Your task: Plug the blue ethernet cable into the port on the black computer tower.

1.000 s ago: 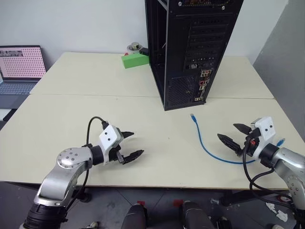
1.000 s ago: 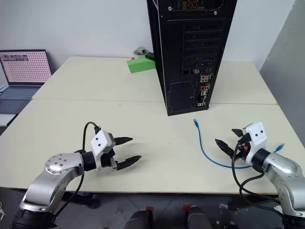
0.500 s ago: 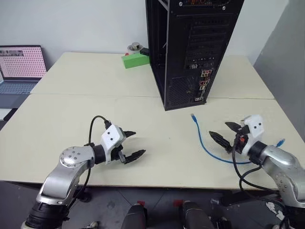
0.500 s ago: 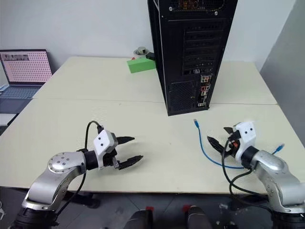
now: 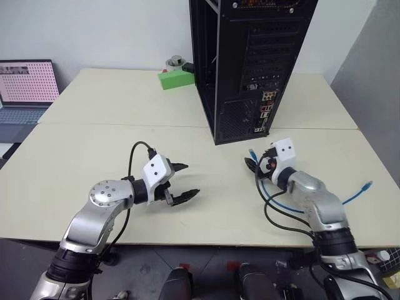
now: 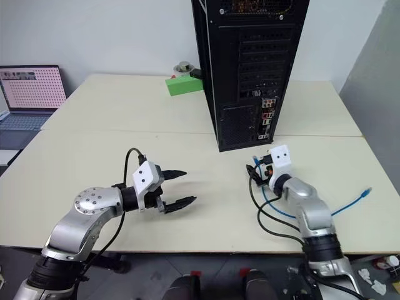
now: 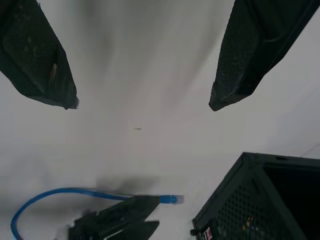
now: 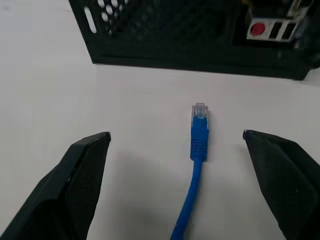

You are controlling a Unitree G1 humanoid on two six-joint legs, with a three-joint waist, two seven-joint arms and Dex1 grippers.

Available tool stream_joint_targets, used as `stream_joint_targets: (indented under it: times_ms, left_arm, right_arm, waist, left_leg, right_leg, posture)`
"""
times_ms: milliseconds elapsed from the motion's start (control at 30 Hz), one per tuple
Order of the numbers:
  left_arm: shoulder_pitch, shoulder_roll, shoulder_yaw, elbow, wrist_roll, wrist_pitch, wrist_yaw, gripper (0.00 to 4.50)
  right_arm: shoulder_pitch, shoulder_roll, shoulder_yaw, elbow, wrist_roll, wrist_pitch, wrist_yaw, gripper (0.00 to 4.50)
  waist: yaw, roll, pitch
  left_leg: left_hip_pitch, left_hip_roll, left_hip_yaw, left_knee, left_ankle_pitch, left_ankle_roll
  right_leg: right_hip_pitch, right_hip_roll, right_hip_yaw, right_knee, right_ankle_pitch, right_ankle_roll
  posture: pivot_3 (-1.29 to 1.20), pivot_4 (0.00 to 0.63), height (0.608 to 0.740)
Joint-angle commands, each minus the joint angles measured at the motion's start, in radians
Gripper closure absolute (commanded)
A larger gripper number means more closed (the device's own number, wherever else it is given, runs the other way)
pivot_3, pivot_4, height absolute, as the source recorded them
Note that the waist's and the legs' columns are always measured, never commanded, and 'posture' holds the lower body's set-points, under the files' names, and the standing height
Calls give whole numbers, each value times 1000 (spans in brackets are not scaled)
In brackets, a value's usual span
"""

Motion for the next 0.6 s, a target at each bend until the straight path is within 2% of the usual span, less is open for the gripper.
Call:
stream_joint_targets:
  times_ms: [33,233,267,300,500,567,600]
  left_arm:
    - [-8,-5,5,-14,4,-28,4,0]
    - [-12,-14,-2,-11,11,-30,9,0]
    - [-16,-16,-4,-7,13,-31,9,0]
    - [-21,-18,-6,-3,15,-31,9,0]
    - [-58,-30,-17,35,21,-33,3,0]
    - [-69,-32,-22,47,24,-37,-3,0]
    - [-77,-32,-27,57,25,-40,-8,0]
  right_arm:
    - [-18,5,-18,19,-24,-25,-13,639]
    - [3,9,-12,-6,-43,-8,-13,2070]
    - [5,9,-10,-11,-44,-6,-13,2201]
    - [8,9,-9,-16,-46,-4,-12,2594]
    - [10,3,1,-33,-53,3,13,4105]
    - [13,-9,10,-53,-53,2,39,4477]
    - [17,-18,18,-75,-45,3,66,4477]
  waist:
    - [1,0,0]
    - [-1,0,0]
    - [-2,0,0]
    - [-2,0,0]
    - [-2,0,0]
    - [-2,0,0]
    - [-2,0,0]
  left_leg:
    - [0,0,0,0,0,0]
    - [1,0,0,0,0,0]
    - [1,0,0,0,0,0]
    - [1,0,0,0,0,0]
    - [1,0,0,0,0,0]
    - [1,0,0,0,0,0]
    - [1,0,0,0,0,0]
  right_leg:
    - [0,0,0,0,0,0]
    - [0,0,0,1,0,0]
    - [0,0,0,1,0,0]
    - [0,0,0,1,0,0]
    - [0,0,0,1,0,1]
    - [0,0,0,1,0,1]
    - [0,0,0,1,0,1]
  posture:
    - [0,150,740]
    - [0,150,740]
    - [0,150,740]
    - [0,150,740]
    - [0,150,740]
    - [0,150,740]
    - [0,150,740]
